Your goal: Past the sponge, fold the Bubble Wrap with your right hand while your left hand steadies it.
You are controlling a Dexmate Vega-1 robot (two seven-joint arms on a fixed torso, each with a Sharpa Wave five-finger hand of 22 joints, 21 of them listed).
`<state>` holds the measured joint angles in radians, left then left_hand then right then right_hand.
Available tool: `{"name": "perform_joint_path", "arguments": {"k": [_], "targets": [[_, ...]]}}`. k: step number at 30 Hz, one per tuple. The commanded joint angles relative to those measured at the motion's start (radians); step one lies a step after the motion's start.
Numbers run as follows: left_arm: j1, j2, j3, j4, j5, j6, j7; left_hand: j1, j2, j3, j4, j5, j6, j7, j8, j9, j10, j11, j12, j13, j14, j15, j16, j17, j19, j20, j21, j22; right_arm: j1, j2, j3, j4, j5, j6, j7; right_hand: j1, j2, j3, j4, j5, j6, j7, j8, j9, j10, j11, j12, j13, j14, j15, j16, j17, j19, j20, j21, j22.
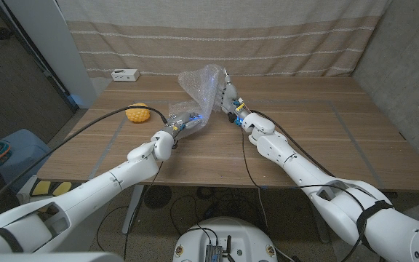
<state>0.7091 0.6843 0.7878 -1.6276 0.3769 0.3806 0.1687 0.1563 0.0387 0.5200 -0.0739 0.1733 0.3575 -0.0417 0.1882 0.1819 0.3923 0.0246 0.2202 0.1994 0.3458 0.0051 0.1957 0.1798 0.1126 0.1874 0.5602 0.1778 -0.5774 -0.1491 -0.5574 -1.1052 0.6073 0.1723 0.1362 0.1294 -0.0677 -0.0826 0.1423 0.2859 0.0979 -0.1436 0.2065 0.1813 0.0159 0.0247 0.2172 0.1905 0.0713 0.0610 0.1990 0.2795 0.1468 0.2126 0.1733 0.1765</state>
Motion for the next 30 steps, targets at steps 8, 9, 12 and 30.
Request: {"name": "perform_joint_path", "arguments": {"k": [8,9,12,30], "targets": [[-0.007,-0.007,0.009,-0.009,0.018,0.021,-0.013,0.012,0.011,0.009,-0.010,0.002,-0.001,-0.003,0.000,0.000,-0.004,-0.003,-0.006,0.001,-0.004,-0.001,-0.001,0.000,0.023,0.020,-0.004,0.007,0.118,0.060,0.032,0.262,0.188,0.158,0.595,0.063,0.029,0.009,-0.035,0.031,-0.042,-0.008,-0.017,0.002,-0.045,-0.020,-0.026,0.001,-0.018,-0.024,0.001,-0.022,-0.012,-0.001,0.022,0.006],[-0.007,-0.007,0.009,-0.009,0.017,0.021,-0.013,0.012,0.011,0.009,-0.010,0.002,-0.001,-0.003,-0.001,0.000,-0.003,-0.003,-0.006,0.001,-0.004,-0.001,-0.001,0.000,0.023,0.020,-0.004,0.007,0.117,0.059,0.032,0.258,0.187,0.153,0.591,0.072,0.036,0.012,-0.039,0.034,-0.043,-0.009,-0.016,0.002,-0.044,-0.022,-0.024,0.001,-0.001,-0.030,0.009,-0.026,0.002,-0.002,0.028,0.006],[-0.007,-0.008,0.005,-0.009,0.014,0.011,-0.007,0.013,0.012,0.010,-0.012,0.002,-0.003,-0.003,-0.001,0.000,-0.002,-0.003,-0.006,0.001,-0.004,-0.002,-0.001,0.000,0.024,0.019,-0.005,0.007,0.088,0.012,-0.003,0.153,0.112,0.126,0.492,0.079,0.049,0.016,-0.041,0.036,-0.034,0.003,-0.012,0.003,-0.033,-0.019,-0.020,0.001,0.009,-0.019,0.013,-0.031,0.023,-0.003,0.036,0.007],[0.002,-0.006,-0.016,-0.032,0.009,-0.002,0.016,0.027,0.020,0.023,-0.026,0.005,0.009,-0.001,0.003,0.000,0.004,-0.008,-0.005,0.001,0.004,-0.004,0.000,-0.002,0.031,0.020,-0.011,0.007,0.069,0.044,0.012,0.225,-0.079,0.571,0.206,0.342,0.212,0.210,-0.198,-0.072,0.102,-0.044,-0.004,0.003,0.045,-0.163,-0.026,0.000,0.051,-0.100,0.007,-0.084,0.078,0.001,0.026,0.002]]}}
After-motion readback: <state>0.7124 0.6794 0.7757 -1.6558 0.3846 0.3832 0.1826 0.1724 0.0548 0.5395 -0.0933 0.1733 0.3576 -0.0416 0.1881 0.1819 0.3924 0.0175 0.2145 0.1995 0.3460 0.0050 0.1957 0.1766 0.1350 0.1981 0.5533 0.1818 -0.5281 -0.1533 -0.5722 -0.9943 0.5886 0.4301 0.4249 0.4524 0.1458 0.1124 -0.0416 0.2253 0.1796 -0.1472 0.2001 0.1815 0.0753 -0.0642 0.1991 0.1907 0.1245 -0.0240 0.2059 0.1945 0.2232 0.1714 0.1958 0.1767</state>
